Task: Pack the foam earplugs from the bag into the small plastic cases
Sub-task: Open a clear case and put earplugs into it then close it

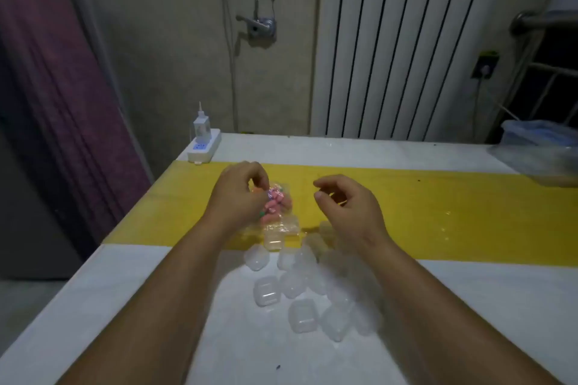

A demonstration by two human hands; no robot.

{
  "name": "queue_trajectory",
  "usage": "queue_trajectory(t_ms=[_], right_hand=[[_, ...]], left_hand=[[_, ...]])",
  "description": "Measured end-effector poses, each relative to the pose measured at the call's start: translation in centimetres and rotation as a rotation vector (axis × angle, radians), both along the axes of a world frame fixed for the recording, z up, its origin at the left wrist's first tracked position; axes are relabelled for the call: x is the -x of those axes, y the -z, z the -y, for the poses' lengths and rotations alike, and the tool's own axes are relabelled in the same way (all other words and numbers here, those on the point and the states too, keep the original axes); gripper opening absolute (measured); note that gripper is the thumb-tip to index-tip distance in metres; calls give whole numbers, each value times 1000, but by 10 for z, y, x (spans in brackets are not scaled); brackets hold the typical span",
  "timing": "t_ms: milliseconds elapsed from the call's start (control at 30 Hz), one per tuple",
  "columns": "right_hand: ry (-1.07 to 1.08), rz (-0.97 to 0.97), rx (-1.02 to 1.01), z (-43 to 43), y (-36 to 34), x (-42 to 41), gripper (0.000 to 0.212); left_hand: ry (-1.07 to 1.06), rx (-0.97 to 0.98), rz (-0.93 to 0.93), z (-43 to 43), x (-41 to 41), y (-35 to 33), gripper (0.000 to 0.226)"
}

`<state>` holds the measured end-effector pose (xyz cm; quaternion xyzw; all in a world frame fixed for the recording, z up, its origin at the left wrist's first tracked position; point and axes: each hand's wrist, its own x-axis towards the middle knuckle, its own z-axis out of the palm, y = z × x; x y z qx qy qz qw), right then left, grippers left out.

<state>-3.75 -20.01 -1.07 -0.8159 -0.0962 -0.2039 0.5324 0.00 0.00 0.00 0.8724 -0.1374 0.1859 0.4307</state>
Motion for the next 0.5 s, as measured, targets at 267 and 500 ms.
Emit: queue_trajectory(t_ms=[267, 500], right_hand=[[7, -323, 502, -24, -1, -2, 20], [81, -247, 812, -38, 12, -12, 18]], left_hand=[[-1, -534, -153, -25, 9, -3, 8], [35, -572, -125, -27, -1, 16, 18]])
